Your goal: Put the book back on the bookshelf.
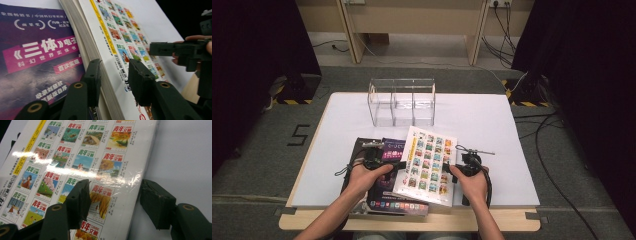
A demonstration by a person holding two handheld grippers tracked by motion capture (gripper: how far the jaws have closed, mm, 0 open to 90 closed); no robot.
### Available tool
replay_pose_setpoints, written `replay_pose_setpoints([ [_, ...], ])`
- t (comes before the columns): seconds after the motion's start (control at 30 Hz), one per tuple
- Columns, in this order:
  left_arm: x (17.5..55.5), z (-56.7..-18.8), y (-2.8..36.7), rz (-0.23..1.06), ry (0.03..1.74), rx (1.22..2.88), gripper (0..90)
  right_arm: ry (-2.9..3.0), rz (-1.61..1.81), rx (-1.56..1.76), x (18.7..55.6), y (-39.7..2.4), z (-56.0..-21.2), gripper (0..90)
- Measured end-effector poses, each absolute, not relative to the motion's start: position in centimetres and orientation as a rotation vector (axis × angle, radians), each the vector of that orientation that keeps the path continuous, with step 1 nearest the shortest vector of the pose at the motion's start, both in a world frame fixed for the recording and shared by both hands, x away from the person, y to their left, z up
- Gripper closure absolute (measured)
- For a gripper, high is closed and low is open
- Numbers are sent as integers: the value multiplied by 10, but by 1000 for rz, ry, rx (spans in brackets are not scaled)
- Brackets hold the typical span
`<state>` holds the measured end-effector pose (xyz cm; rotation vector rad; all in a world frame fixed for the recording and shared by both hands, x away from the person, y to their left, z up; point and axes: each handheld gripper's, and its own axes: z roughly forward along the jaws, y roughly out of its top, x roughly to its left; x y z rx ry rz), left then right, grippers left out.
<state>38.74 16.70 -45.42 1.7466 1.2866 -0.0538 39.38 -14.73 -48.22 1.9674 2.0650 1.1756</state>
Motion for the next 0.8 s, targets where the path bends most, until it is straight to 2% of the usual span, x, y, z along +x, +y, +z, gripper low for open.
replay_pose_setpoints([
  [0.1, 389, -453, 167, -93, 1298, 1719, 626, 2067, 1175, 1954, 394, -147, -483, 408],
  [0.27, 394, -457, 164, -74, 1321, 1751, 608, 2065, 1176, 1957, 394, -147, -483, 406],
  [0.53, 409, -467, 162, -140, 1399, 1671, 524, 2067, 1175, 1953, 394, -146, -483, 401],
  [0.6, 419, -469, 161, -169, 1434, 1644, 528, 2065, 1172, 1949, 393, -146, -483, 397],
  [0.73, 417, -466, 156, -109, 1411, 1691, 532, 2067, 1173, 1949, 393, -146, -483, 396],
  [0.8, 413, -463, 155, -124, 1390, 1693, 553, 2069, 1171, 1943, 394, -146, -483, 395],
])
